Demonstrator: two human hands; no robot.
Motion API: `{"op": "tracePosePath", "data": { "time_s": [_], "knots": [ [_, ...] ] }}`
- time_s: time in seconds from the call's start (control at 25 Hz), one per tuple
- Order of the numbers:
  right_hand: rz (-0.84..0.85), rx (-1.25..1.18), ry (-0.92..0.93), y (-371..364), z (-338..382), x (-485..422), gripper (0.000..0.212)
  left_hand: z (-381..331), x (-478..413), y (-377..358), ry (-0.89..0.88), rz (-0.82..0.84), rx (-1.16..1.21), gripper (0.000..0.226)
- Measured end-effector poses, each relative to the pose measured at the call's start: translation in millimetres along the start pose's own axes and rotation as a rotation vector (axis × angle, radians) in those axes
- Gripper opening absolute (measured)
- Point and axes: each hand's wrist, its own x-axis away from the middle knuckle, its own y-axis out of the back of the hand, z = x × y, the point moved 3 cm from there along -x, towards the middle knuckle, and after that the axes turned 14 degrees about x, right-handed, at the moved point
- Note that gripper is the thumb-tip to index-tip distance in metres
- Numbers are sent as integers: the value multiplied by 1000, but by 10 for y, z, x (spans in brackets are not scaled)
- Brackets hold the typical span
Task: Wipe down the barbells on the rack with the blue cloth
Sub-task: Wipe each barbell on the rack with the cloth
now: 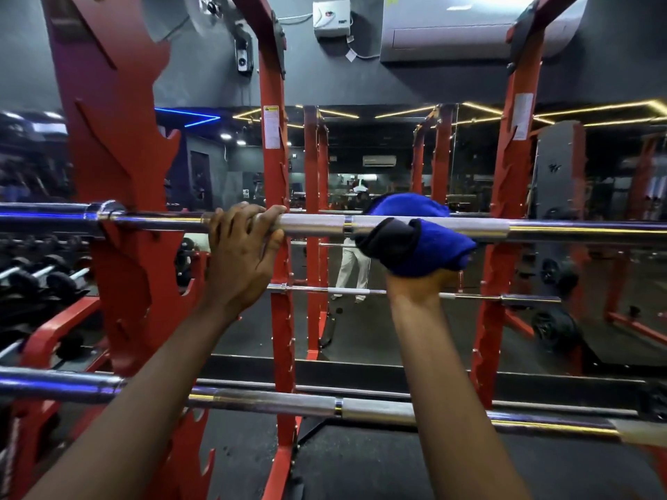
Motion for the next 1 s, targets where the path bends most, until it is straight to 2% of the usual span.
{"op": "tracePosePath", "data": {
  "time_s": [0.08,0.16,0.2,0.28,0.36,0.48,0.52,0.6,0.68,0.76,0.88,1.0],
  "knots": [
    [46,68,-163,37,-259,33,22,24,-9,-10,3,12,24,43],
    [122,333,-209,69,-433,98,6,50,-3,-9,-10,17,25,44],
    [121,370,-234,39,-476,154,3,60,-4,-1,-21,22,28,44],
    [76,223,-201,-86,-445,252,20,82,-12,17,-37,50,52,45],
    [-51,202,-5,-85,-373,325,20,97,-9,23,-48,85,61,47],
    [-343,641,538,119,-222,374,14,139,3,71,-83,137,52,49],
    [-353,782,730,122,-139,386,15,149,-7,98,-97,168,41,51],
    [-184,1098,1000,15,-44,350,29,174,-13,152,-108,231,21,54],
    [-38,1612,1163,-131,-61,247,39,249,-14,233,-122,268,-39,58],
    [-56,1966,1305,-173,-96,183,40,437,-47,353,-120,294,-108,60],
    [-130,2061,1304,-298,-197,232,37,855,-80,564,-98,287,-197,57],
    [38,2142,1349,-542,-634,375,36,1069,-133,670,-118,343,-225,56]
  ]
}}
